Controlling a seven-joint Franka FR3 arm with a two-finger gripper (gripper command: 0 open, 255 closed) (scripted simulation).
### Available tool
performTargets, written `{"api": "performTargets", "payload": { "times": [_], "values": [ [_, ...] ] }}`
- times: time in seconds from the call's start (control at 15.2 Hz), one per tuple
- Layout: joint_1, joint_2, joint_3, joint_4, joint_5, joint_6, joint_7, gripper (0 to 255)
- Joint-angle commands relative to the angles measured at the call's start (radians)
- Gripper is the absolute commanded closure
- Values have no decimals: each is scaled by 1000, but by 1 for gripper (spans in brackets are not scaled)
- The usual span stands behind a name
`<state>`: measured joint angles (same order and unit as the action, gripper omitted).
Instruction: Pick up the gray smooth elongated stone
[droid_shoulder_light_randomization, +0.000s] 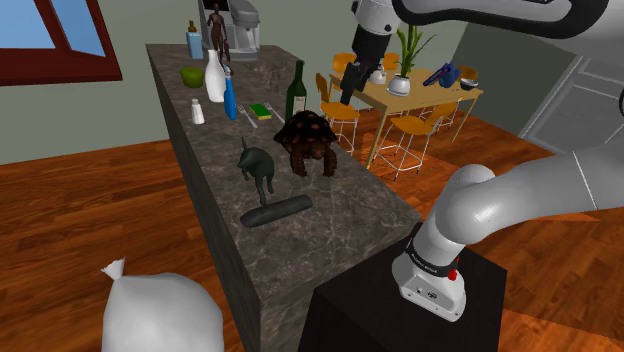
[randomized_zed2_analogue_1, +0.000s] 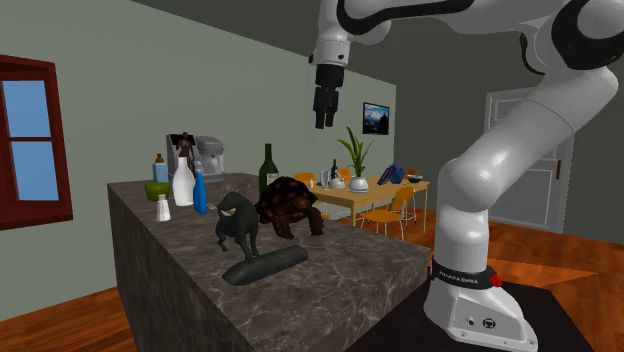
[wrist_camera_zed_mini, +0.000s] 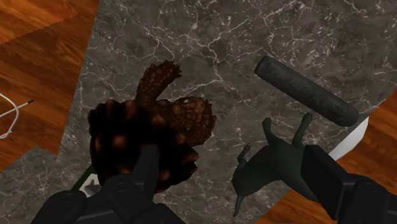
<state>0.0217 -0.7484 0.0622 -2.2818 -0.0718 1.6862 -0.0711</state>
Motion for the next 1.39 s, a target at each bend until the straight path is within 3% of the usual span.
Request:
{"api": "performTargets", "payload": {
  "times": [0.0,0.66,1.32],
  "values": [
    [0,0,0,0,0,0,0,0],
    [107,142,27,-181,9,320,-148,0],
    [201,376,70,-281,-2,645,-284,0]
  ]
}}
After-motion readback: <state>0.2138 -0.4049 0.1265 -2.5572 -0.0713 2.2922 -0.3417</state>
